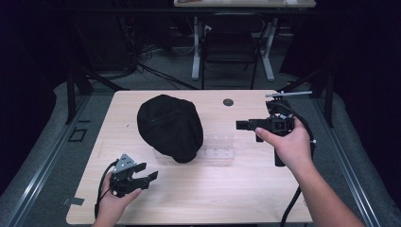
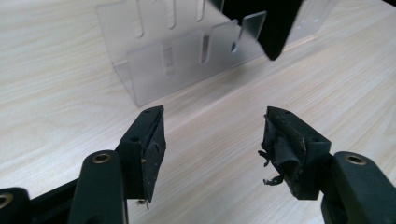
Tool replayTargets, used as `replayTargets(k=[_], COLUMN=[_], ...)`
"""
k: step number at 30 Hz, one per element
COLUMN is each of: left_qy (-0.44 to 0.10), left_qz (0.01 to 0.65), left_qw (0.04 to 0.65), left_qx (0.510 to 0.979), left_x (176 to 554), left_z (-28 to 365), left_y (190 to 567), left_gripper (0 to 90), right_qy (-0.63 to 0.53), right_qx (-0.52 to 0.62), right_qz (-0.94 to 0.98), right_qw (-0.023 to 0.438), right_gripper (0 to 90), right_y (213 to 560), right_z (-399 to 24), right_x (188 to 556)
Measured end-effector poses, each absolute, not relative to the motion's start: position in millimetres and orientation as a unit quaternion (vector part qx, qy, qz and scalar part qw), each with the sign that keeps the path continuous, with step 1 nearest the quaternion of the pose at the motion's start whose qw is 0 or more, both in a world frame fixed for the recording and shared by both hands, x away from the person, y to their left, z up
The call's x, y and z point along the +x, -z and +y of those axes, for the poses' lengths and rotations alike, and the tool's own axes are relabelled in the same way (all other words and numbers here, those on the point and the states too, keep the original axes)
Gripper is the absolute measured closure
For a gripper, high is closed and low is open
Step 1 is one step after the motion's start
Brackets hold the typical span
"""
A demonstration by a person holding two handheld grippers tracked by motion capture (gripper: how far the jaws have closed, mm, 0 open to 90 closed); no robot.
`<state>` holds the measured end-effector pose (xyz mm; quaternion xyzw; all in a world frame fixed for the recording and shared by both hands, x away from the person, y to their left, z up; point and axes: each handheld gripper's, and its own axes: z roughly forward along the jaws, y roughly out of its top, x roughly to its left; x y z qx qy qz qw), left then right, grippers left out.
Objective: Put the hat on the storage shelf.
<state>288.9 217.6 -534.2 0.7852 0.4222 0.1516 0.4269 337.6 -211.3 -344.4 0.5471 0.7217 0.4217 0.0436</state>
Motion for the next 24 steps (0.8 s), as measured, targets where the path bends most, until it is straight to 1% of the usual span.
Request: replayTargets(k=[4,6,11,14,15,16,18,20,22,24], left_qy=[-0.162,-0.169,-0.168,-0.174,-0.181,-0.181,-0.180,-0.183,-0.183,-0.182], left_qz=[0.425,0.428,0.431,0.422,0.420,0.419,0.420,0.423,0.423,0.422], left_qw=[0.419,0.417,0.415,0.410,0.407,0.403,0.402,0.403,0.402,0.402], left_qx=[0.786,0.784,0.783,0.790,0.791,0.793,0.793,0.791,0.791,0.792], left_x=[290.3,291.4,292.8,292.4,292.6,292.9,293.4,293.9,294.1,294.5], left_z=[221.5,222.5,223.8,223.9,223.8,224.7,225.5,226.3,226.9,226.6], left_y=[540.0,544.4,548.8,550.1,550.4,550.5,550.6,552.1,552.4,553.0], left_gripper=[38.7,38.6,38.7,38.9,38.9,39.0,39.1,39.1,39.1,39.1], right_qy=[-0.405,-0.396,-0.387,-0.373,-0.373,-0.363,-0.364,-0.364,-0.366,-0.371], right_qx=[0.546,0.550,0.550,0.542,0.542,0.541,0.536,0.525,0.522,0.509], right_qz=[0.730,0.732,0.736,0.746,0.746,0.751,0.753,0.759,0.761,0.765], right_qw=[0.070,0.077,0.084,0.104,0.104,0.109,0.115,0.123,0.123,0.134], right_gripper=[42.7,42.7,42.7,42.4,42.4,43.2,43.2,44.1,44.1,43.9], right_y=[354.3,362.9,374.2,387.4,387.4,395.2,398.3,413.2,417.2,436.2], right_z=[-214.5,-217.8,-221.1,-221.2,-221.2,-220.2,-220.2,-220.1,-220.3,-221.0], right_x=[330.4,324.8,317.5,307.8,307.8,303.0,301.0,293.8,292.4,287.0])
